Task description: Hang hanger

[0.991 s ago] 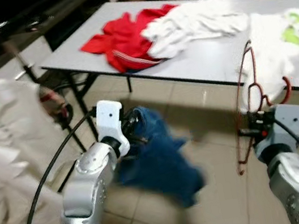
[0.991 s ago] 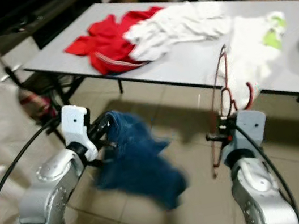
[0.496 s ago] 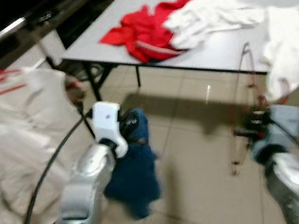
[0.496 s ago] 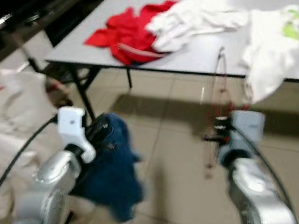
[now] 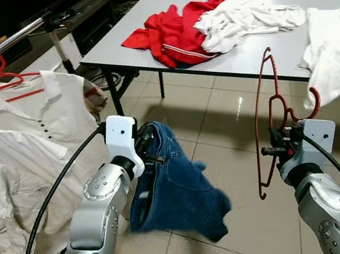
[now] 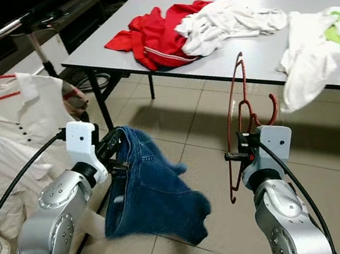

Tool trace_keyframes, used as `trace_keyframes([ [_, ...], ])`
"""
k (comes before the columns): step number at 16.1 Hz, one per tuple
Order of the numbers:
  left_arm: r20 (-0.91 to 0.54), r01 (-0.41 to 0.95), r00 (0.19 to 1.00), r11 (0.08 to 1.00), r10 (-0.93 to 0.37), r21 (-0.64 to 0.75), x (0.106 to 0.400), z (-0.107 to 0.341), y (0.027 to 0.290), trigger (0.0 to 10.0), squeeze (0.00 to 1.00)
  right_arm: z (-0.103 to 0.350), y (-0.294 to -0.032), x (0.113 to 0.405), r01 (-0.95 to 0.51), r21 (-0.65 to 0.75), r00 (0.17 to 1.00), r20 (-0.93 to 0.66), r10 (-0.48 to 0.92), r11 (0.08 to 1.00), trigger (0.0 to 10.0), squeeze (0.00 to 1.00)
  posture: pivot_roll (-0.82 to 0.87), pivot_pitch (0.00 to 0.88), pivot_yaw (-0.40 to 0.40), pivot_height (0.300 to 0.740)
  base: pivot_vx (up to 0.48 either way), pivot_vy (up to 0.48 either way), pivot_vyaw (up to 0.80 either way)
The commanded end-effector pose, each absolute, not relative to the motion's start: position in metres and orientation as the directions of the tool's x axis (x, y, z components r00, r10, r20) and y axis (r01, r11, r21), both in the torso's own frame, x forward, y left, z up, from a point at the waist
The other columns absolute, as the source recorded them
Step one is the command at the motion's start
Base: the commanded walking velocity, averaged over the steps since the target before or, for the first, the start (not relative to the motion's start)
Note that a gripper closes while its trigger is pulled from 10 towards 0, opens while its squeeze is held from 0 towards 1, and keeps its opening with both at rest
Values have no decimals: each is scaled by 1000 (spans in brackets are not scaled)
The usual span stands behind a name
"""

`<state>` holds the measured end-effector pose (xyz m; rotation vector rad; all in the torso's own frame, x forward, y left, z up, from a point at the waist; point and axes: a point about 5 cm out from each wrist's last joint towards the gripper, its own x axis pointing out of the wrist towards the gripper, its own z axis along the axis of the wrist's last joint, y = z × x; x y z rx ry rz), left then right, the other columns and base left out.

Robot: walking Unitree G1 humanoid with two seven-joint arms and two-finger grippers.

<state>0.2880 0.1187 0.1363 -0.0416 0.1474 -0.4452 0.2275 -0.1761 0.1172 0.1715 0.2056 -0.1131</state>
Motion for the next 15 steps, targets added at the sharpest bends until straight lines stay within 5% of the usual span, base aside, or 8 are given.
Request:
trace_keyframes([
  [1,-86,420,902,906,-423,-56,291,147,122,10000,0,120,-174,231,110,163,976,-203,-76,980,10000,0,39,0,48,740,304,0,0],
  [15,-77,427,899,902,-431,-72,290,148,122,10000,0,123,-173,234,72,140,981,-189,-45,988,10000,0,39,0,43,740,335,0,0],
])
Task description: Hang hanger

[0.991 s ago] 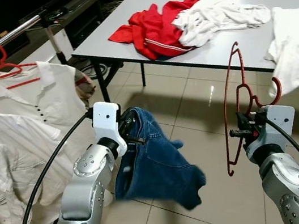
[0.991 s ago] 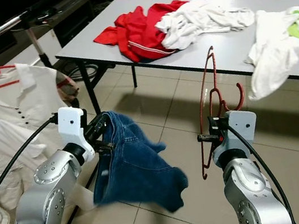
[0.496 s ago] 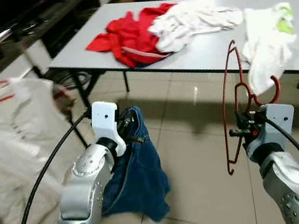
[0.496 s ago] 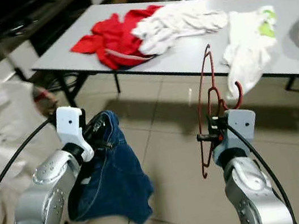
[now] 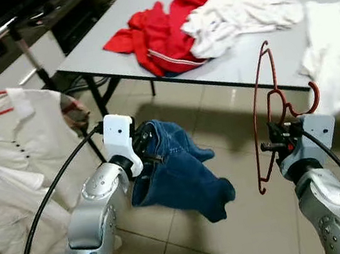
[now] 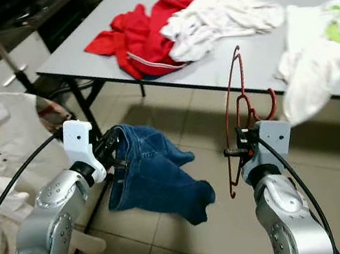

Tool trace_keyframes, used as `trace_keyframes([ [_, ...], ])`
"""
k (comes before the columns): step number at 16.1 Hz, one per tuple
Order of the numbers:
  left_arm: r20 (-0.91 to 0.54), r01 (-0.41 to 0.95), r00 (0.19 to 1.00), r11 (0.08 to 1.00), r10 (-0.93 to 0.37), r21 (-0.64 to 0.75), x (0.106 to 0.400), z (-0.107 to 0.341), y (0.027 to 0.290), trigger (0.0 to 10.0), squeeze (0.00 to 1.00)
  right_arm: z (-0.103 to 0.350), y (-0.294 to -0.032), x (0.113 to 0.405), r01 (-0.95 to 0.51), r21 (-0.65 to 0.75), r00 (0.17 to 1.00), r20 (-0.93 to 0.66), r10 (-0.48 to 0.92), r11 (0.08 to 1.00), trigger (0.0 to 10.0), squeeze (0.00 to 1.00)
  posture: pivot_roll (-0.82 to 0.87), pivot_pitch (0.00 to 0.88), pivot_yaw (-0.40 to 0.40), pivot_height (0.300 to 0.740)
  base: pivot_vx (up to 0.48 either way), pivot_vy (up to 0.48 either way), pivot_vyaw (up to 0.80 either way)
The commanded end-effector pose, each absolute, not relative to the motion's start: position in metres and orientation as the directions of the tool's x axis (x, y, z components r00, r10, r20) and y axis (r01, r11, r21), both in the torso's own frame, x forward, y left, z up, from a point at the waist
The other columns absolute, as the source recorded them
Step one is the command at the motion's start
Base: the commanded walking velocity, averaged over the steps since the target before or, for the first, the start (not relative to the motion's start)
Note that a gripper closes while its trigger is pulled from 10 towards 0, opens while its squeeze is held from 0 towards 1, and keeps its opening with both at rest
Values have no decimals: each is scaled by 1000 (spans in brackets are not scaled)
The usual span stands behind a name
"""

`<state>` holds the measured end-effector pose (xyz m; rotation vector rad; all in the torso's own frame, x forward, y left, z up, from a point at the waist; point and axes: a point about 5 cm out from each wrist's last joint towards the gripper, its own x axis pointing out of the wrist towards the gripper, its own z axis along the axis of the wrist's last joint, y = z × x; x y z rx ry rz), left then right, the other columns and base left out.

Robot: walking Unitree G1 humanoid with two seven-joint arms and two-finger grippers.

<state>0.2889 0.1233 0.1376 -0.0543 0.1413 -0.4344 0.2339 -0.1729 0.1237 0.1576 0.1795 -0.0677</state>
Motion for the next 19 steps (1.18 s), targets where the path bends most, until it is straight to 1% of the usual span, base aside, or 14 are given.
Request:
trace_keyframes([
  [1,-77,425,900,902,-430,-72,291,148,123,10000,0,122,-172,234,65,150,981,-191,-35,987,10000,0,40,0,42,740,349,0,-775],
  [2,-77,424,900,903,-428,-72,291,148,123,10000,0,122,-171,234,60,157,981,-193,-29,986,10000,0,40,0,42,740,349,0,-775],
  [10,-72,419,903,906,-423,-70,292,149,125,10000,0,126,-170,237,27,117,986,-168,-8,993,10000,0,40,0,39,740,346,0,0],
  [14,-64,431,898,900,-435,-67,293,151,124,10000,0,128,-170,236,16,123,987,-159,4,992,10000,0,39,0,43,740,342,0,-719],
  [16,-62,435,897,898,-439,-65,292,152,124,10000,0,131,-171,235,6,101,989,-149,9,995,10000,0,32,0,47,740,345,0,-800],
  [19,-48,449,891,891,-452,-66,290,156,121,10000,0,136,-176,233,-24,56,990,-137,31,998,10000,0,17,0,40,740,342,0,0],
])
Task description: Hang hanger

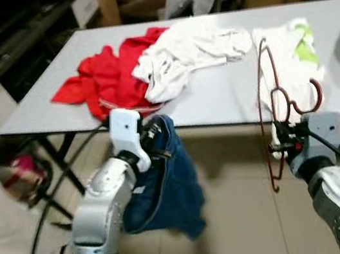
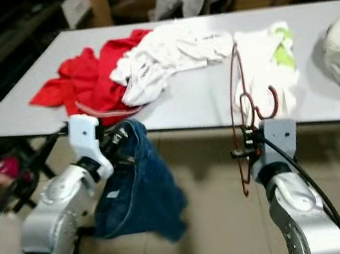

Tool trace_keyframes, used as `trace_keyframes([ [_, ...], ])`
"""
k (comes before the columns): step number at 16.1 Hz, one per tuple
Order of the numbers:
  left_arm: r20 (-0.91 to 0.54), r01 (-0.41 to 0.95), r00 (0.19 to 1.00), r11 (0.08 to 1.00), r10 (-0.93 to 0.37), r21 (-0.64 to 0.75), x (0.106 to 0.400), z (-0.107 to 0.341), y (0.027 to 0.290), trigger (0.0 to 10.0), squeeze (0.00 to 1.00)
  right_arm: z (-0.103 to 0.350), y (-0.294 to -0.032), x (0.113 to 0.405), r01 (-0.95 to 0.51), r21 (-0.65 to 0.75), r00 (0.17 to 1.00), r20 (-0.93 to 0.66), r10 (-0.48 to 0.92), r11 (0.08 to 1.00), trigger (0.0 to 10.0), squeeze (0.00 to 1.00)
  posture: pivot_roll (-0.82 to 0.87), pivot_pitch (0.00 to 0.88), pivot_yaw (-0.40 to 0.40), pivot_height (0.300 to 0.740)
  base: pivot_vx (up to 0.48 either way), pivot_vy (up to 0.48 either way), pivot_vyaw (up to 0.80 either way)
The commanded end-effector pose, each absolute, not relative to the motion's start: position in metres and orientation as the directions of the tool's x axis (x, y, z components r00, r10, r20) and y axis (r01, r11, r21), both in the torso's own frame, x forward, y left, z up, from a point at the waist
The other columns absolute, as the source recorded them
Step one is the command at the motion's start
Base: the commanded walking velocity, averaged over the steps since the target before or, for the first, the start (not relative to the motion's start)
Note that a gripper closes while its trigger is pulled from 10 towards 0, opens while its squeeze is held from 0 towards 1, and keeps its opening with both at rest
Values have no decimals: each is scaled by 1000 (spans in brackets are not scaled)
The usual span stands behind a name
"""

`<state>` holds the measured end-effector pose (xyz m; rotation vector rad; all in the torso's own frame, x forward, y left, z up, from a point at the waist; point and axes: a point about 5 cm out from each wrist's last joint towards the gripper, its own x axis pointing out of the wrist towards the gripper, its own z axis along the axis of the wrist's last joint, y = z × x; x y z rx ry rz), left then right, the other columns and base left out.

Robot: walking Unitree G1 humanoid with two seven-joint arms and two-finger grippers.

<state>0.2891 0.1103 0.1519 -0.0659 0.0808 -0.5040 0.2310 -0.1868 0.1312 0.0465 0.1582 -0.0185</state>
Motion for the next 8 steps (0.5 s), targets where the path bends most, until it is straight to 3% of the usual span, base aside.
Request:
trace_keyframes([
  [1,-44,452,889,889,-456,-69,290,156,121,10000,0,139,-177,234,-38,45,991,-129,44,998,10000,0,16,0,37,740,341,0,0],
  [8,72,581,813,811,-577,-62,299,197,106,10000,0,171,-186,240,-261,-103,963,-102,251,960,10000,0,18,0,29,740,339,0,0],
])
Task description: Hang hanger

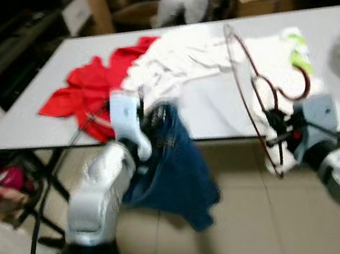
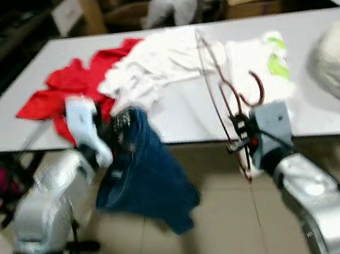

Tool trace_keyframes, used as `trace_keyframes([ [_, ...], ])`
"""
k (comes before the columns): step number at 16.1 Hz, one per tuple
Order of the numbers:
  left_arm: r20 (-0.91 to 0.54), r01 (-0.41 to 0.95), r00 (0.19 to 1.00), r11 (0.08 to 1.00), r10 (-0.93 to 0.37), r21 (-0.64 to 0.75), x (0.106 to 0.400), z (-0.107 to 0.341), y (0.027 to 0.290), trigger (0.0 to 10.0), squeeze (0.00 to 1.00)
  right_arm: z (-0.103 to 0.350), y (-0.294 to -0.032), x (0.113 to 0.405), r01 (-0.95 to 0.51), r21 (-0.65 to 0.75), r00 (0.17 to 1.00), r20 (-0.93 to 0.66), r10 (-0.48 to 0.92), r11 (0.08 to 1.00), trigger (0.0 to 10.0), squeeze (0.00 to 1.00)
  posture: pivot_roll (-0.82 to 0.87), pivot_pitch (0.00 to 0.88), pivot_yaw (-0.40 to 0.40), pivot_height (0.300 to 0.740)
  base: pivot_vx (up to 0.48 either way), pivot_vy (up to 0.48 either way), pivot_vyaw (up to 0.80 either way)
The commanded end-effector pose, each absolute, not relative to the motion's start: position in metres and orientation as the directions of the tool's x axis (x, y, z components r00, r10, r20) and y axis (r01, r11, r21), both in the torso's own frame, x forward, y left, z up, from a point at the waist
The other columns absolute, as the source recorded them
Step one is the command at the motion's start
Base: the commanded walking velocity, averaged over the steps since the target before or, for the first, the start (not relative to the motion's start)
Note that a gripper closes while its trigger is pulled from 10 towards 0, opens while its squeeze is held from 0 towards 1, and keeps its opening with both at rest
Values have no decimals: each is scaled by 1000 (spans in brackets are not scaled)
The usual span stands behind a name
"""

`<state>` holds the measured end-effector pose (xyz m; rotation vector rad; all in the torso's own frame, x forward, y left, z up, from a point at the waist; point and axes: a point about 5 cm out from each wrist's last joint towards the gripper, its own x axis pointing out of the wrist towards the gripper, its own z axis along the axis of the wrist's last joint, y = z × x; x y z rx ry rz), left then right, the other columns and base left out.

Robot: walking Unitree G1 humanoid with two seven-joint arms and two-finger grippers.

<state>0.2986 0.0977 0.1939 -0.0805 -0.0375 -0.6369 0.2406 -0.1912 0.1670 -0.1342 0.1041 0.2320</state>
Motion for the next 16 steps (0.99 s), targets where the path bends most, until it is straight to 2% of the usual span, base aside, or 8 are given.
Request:
trace_keyframes([
  [1,95,600,799,797,-594,-65,303,205,102,10000,0,178,-195,241,-276,-130,959,-108,263,952,10000,0,19,0,31,740,334,0,0],
  [3,117,622,781,781,-613,-60,311,213,97,10000,0,185,-206,238,-313,-168,947,-129,294,935,10000,0,18,0,32,740,337,0,0],
  [4,150,641,763,766,-629,-46,327,226,92,10000,0,199,-225,232,-322,-209,944,-142,297,923,10000,0,9,0,38,740,337,0,0],
  [5,161,646,758,763,-633,-41,332,232,91,10000,0,204,-230,228,-340,-216,938,-141,316,915,10000,0,5,0,41,740,337,0,0],
  [6,169,650,751,760,-639,-13,347,245,89,10000,0,217,-242,215,-417,-225,908,-146,392,881,10000,0,1,0,46,740,337,0,0],
  [8,142,643,752,763,-644,57,366,257,89,10000,0,228,-250,192,-546,-212,837,-180,516,811,10000,0,-7,0,52,740,334,0,0],
  [10,127,620,768,778,-628,100,381,266,92,10000,0,234,-256,177,-607,-201,793,-224,567,769,10000,0,-13,0,59,740,321,0,0],
  [16,188,573,790,812,-584,111,409,301,93,10000,0,245,-266,146,-685,-159,719,-302,626,711,10000,0,-41,0,86,740,309,0,0],
])
